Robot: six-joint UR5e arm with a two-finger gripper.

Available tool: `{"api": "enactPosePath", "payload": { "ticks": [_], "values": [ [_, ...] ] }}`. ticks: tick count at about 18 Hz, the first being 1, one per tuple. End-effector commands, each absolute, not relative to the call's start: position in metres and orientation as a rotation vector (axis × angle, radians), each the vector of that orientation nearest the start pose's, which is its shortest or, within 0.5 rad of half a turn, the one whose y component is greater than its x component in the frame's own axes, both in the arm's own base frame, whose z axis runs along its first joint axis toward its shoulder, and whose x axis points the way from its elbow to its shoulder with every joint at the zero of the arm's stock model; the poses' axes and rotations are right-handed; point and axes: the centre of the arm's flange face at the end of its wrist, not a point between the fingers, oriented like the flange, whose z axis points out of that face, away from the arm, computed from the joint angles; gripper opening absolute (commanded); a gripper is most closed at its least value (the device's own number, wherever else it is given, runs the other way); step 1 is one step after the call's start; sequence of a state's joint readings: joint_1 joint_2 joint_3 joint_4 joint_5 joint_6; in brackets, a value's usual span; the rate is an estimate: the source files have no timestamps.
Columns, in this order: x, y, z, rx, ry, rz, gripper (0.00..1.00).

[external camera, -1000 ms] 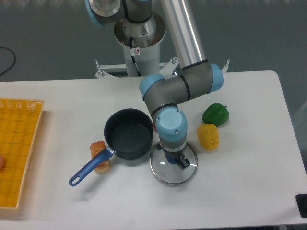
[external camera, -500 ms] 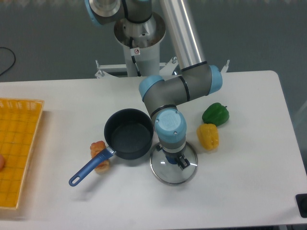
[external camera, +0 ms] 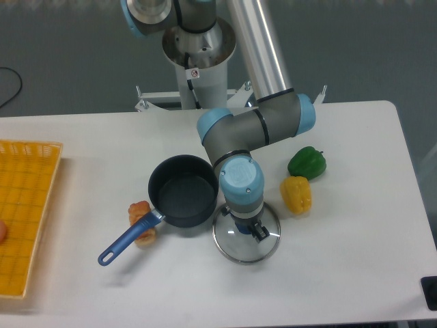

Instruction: Place the lid on the table

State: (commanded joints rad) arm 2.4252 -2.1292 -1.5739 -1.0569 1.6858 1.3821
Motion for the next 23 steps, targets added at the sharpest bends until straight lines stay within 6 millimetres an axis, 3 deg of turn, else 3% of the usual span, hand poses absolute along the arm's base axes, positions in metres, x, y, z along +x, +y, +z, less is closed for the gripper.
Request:
{"api": "enactPosePath", "payload": {
  "ticks": [7, 9, 13, 23],
  "values": [
    [-0.408, 0.523, 0.209, -3.179, 0.886, 0.042, 0.83],
    [-0.41, 0.523, 0.216, -3.172, 0.885, 0.058, 1.0],
    [-0.411, 0.523, 0.232, -3.159, 0.873, 0.094, 1.0],
    [-0.397, 0.524, 0.296, -3.037, 0.851, 0.166, 1.0]
  ]
}}
